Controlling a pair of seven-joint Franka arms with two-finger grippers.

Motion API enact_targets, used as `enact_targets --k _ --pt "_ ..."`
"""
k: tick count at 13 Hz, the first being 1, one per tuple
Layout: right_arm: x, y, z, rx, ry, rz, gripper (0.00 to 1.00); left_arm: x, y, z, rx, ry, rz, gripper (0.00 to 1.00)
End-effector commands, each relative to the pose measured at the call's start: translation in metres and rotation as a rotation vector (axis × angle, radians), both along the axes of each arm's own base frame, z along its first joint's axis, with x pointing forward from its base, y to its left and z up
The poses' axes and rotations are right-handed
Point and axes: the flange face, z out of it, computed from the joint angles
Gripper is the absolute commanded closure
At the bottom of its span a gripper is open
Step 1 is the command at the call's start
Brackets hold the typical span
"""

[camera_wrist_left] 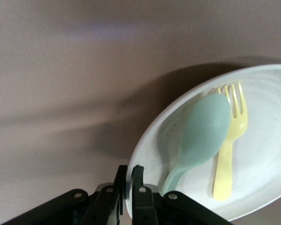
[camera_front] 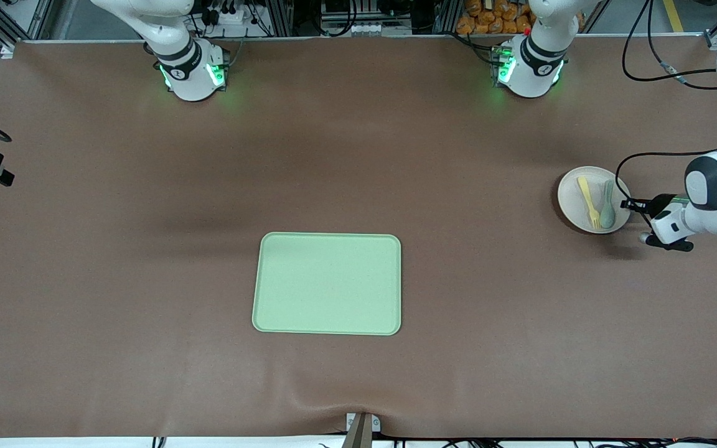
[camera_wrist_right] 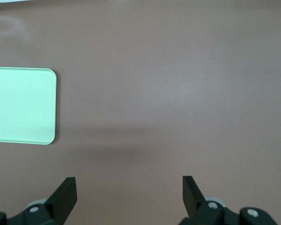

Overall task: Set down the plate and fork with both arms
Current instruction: 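Carry the plate with the left gripper toward the green tray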

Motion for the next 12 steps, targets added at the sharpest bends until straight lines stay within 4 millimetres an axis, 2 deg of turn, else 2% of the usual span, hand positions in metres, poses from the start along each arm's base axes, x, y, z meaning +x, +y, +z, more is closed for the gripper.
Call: enact_targets --k 1,4,6,8,12 --pt "0.002 -0.004 0.004 0.016 -0.009 -0.005 0.0 0.021 -0.003 0.012 0.031 -0.049 -0.01 1.0" --pt "0.002 -0.004 0.003 0.017 -0.007 -0.005 0.0 0.047 -0.023 0.027 0.032 -0.091 -0.041 1.0" --pt "0.002 -0.004 0.003 0.017 -0.006 -0.005 0.0 0.07 -0.047 0.036 0.028 -0.112 -0.065 1.0" --pt "0.002 -0.006 0.002 0.017 -0.004 -0.008 0.0 0.095 -0.082 0.038 -0.003 -0.111 -0.09 1.0" --pt "0.005 -0.007 -0.003 0.017 0.002 -0.009 0.0 0.129 -0.175 0.052 -0.109 -0.145 -0.084 1.0"
